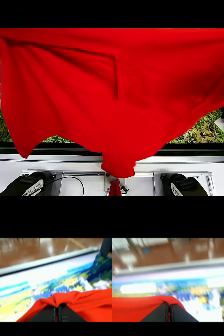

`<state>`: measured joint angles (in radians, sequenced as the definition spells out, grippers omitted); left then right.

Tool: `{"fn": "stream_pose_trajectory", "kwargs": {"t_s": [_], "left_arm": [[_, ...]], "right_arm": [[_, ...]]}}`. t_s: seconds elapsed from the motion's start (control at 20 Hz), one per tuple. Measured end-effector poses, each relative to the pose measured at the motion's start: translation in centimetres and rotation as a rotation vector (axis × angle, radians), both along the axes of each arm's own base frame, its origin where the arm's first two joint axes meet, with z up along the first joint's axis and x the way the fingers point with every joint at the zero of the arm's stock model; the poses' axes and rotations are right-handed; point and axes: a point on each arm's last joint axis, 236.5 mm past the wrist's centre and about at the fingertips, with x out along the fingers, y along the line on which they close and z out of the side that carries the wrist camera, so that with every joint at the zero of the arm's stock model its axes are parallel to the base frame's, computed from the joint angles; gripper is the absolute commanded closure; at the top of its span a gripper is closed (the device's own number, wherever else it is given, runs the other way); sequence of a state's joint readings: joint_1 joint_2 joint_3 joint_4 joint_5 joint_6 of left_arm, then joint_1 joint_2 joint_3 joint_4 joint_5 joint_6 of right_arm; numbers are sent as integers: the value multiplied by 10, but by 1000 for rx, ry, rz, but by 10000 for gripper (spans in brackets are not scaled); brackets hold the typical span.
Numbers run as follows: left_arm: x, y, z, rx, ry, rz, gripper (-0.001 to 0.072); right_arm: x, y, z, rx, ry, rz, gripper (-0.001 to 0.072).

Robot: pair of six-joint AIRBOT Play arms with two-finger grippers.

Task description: Fold the shirts.

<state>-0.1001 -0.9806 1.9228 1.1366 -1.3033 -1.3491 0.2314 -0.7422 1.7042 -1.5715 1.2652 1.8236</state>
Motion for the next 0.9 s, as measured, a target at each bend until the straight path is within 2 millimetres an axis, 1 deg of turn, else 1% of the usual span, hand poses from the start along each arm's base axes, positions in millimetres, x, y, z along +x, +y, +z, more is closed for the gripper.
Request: {"fn": "stream_pose_trajectory", "kwargs": {"t_s": [0.05, 0.15, 0.25, 0.35, 0.4, 0.5, 0.6, 0.65, 0.75, 0.8, 0.85, 0.9], "left_arm": [[12, 1, -22, 25, 72, 3, 679], [35, 2, -79, 72, 248, 3, 679], [58, 1, -143, 106, 433, -2, 679], [80, 0, -207, 129, 600, -5, 679], [90, 0, -234, 135, 667, -4, 678], [111, 1, -278, 138, 761, 5, 678], [131, 7, -310, 129, 808, 28, 678], [141, 10, -322, 122, 819, 43, 678], [158, 16, -342, 102, 831, 76, 678], [163, 18, -350, 93, 841, 88, 678], [167, 18, -358, 89, 854, 92, 678], [168, 16, -366, 84, 871, 91, 675]], "right_arm": [[14, -1, -26, -39, 100, -15, 642], [43, -2, -76, -111, 279, -33, 642], [77, 2, -120, -161, 414, -40, 642], [117, 11, -163, -189, 505, -39, 640], [137, 18, -182, -190, 531, -31, 638], [173, 35, -214, -160, 553, -11, 638], [203, 53, -235, -110, 539, 13, 637], [216, 61, -244, -83, 532, 22, 637], [232, 72, -263, -46, 540, 33, 637], [238, 76, -273, -31, 554, 36, 635], [240, 80, -287, -18, 585, 42, 574], [241, 85, -299, -5, 616, 50, 431]]}}
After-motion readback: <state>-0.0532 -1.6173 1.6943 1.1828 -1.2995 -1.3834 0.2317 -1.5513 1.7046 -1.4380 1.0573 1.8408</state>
